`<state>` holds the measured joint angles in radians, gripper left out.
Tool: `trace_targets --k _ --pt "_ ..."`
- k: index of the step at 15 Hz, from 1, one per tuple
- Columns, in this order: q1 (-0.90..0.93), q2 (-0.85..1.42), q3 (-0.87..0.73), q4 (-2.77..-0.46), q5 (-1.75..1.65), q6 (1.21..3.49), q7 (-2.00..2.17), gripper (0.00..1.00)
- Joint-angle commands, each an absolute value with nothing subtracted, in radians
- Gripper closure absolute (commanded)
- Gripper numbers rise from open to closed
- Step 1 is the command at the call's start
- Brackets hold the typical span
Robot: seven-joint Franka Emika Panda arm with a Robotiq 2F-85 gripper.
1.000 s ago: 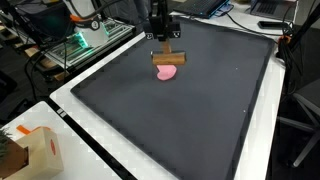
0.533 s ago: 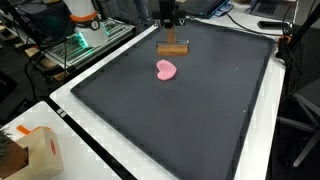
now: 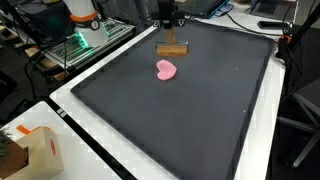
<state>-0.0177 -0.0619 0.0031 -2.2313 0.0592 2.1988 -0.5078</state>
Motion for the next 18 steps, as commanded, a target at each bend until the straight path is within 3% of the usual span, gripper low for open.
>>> trace_targets --k 1,18 --pt "0.010 -0.091 0.021 -2.270 -0.018 2.209 -0.408 0.76" --pt "0.111 -0.117 0.167 -2.404 -0.375 2.289 0.181 0.76"
